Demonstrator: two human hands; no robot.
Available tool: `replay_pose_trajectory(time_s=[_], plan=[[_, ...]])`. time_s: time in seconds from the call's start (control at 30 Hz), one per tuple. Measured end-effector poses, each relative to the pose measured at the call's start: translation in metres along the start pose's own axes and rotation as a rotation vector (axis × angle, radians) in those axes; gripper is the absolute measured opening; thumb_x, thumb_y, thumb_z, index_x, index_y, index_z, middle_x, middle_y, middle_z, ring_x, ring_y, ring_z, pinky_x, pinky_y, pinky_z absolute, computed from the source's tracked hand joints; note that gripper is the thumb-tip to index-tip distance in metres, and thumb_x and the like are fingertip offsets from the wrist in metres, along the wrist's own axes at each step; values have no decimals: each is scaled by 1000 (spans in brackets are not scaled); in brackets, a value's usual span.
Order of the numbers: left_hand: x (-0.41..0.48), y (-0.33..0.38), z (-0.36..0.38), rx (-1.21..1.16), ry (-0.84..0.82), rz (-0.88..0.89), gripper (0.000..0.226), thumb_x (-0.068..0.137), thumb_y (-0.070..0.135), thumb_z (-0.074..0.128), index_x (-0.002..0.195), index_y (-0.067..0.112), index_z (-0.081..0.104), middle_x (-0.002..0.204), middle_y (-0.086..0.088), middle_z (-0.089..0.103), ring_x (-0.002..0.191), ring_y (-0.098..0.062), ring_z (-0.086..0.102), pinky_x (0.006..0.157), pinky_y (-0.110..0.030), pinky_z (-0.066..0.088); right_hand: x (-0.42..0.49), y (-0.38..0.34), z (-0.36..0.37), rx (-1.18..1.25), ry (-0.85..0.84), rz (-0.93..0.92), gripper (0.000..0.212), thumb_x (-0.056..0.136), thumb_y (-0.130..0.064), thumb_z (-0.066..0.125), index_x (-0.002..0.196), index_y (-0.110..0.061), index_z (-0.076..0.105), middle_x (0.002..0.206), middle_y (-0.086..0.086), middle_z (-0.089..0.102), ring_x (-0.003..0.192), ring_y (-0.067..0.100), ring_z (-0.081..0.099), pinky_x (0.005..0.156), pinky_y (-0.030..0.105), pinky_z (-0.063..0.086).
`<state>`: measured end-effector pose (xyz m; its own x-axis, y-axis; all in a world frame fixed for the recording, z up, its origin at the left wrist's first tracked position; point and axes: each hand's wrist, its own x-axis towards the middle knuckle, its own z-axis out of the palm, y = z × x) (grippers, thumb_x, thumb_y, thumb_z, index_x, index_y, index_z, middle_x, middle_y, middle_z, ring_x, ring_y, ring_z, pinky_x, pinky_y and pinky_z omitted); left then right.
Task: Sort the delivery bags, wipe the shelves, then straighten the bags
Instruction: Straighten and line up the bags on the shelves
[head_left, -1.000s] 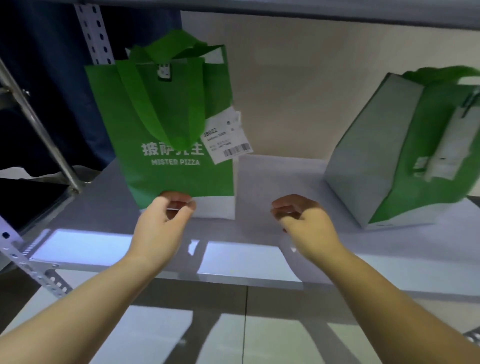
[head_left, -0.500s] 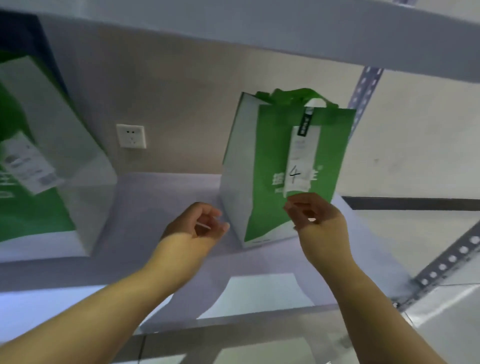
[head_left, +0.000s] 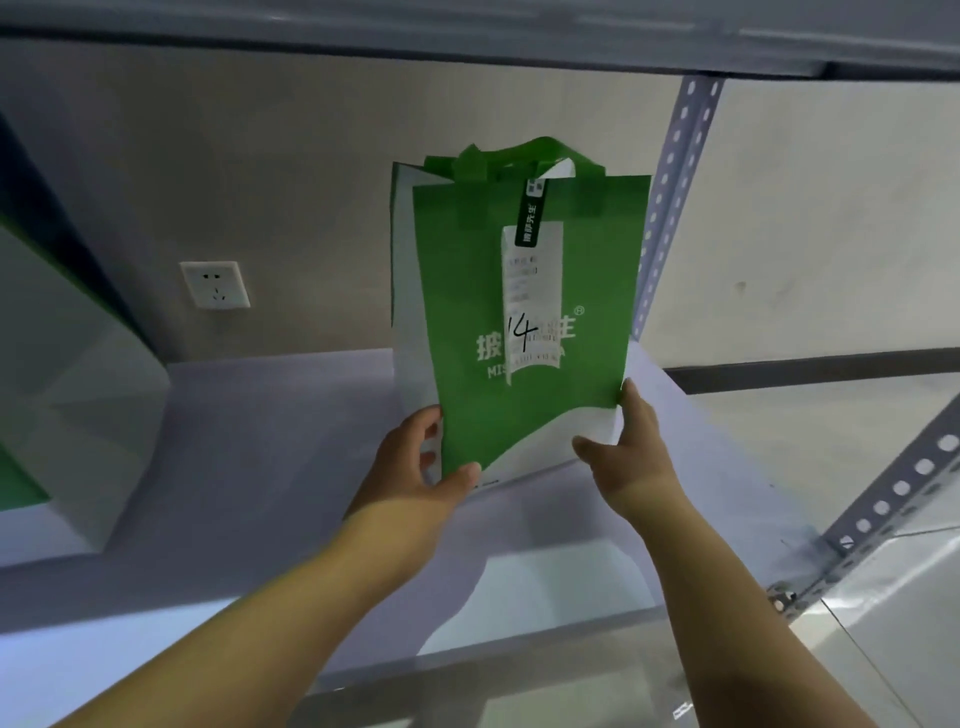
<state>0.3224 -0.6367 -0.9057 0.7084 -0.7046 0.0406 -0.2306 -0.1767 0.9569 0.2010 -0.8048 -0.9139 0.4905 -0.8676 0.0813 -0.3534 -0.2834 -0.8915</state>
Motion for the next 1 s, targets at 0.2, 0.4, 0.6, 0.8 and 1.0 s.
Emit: replay_pose_trajectory(time_s=[0.2, 0.4, 0.6, 0.8, 1.0], plan=[[-12, -2, -20, -98, 20, 24, 45, 84, 10, 65, 116, 38, 49, 121, 12, 56, 116, -14, 52, 95, -36, 44, -16, -5, 8, 41, 11, -107, 39, 87, -9, 60, 118, -29, 49, 117, -7, 55, 103, 14, 50, 82, 28, 40], [-30, -14, -64, -137, 87, 72, 39, 85, 13, 64, 101, 46, 53, 113, 24, 58, 107, -6, 57, 77, -19, 45, -39, -22, 25, 185, 32, -128, 28, 87, -7, 61, 92, -32, 50, 97, -13, 59, 92, 17, 61, 61, 20, 44], [-46, -22, -114, -124, 157, 65, 37, 86, 12, 63, 110, 38, 53, 114, 20, 59, 109, -15, 58, 86, -28, 46, -62, -46, 55, 305, -59, -111, 34, 88, 5, 55, 90, -29, 52, 98, -5, 67, 86, 11, 67, 57, 20, 52], [-56, -32, -155, -112, 197, 56, 39, 87, 14, 62, 114, 40, 51, 114, 17, 61, 109, -12, 58, 94, -32, 44, -81, -64, 92, 366, -164, -123, 39, 87, 9, 55, 101, -27, 57, 104, -3, 67, 91, 15, 67, 71, 21, 53], [-58, -45, -178, -122, 216, 30, 46, 88, 12, 61, 118, 44, 47, 115, 14, 61, 112, -10, 56, 95, -30, 43, -91, -71, 117, 386, -218, -136, 41, 86, 10, 56, 97, -29, 59, 100, -11, 68, 95, 13, 66, 71, 16, 49]])
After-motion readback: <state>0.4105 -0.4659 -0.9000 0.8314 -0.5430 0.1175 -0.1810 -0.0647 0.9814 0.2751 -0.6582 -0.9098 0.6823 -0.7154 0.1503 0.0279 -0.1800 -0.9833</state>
